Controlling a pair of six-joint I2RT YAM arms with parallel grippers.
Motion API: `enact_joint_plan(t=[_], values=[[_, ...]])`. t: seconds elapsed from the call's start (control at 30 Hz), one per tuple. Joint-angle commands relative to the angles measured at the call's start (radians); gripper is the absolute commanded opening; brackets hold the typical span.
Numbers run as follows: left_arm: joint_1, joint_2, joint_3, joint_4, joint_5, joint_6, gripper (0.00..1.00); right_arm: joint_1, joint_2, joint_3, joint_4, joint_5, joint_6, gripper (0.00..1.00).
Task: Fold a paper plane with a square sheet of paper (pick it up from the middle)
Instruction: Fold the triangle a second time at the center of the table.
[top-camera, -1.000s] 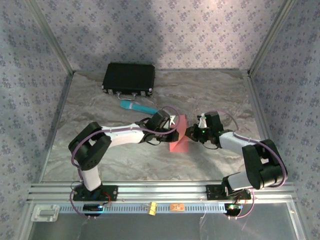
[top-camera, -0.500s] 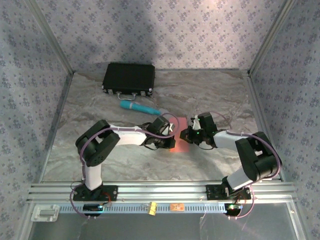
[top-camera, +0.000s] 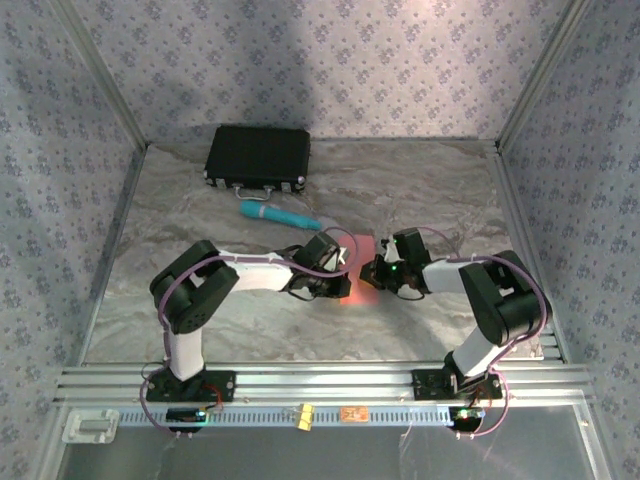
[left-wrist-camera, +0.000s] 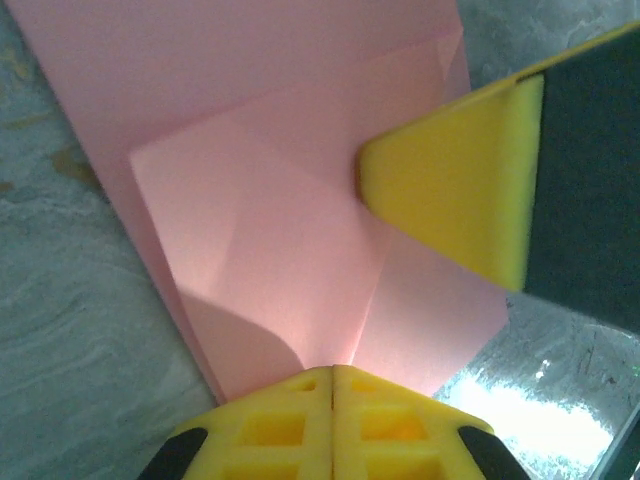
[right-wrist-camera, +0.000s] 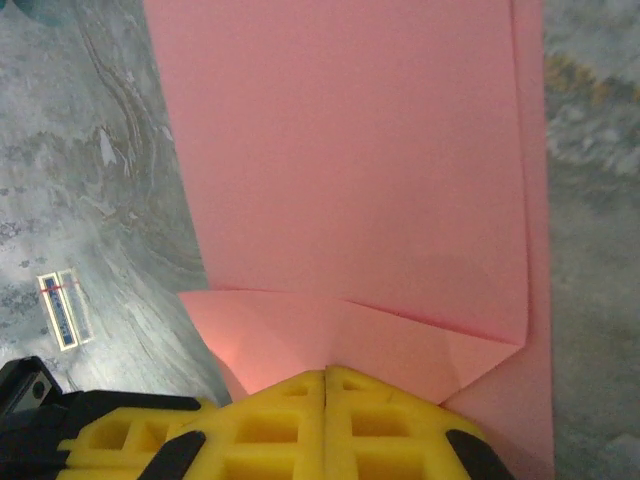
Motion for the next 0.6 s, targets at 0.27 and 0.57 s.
enact_joint_plan(t=[0.27,0.57], values=[[-0.011,-0.063,-0.064,0.002,0.063,0.026,0.1,-0.015,0.032,-0.027,-0.016,0.04,-0.007,0.01],[-0.015,-0.05,-0.082,-0.054,0.026,0.018,0.07,-0.014,0.039,-0.024,-0.018,0.036,-0.01,0.01]])
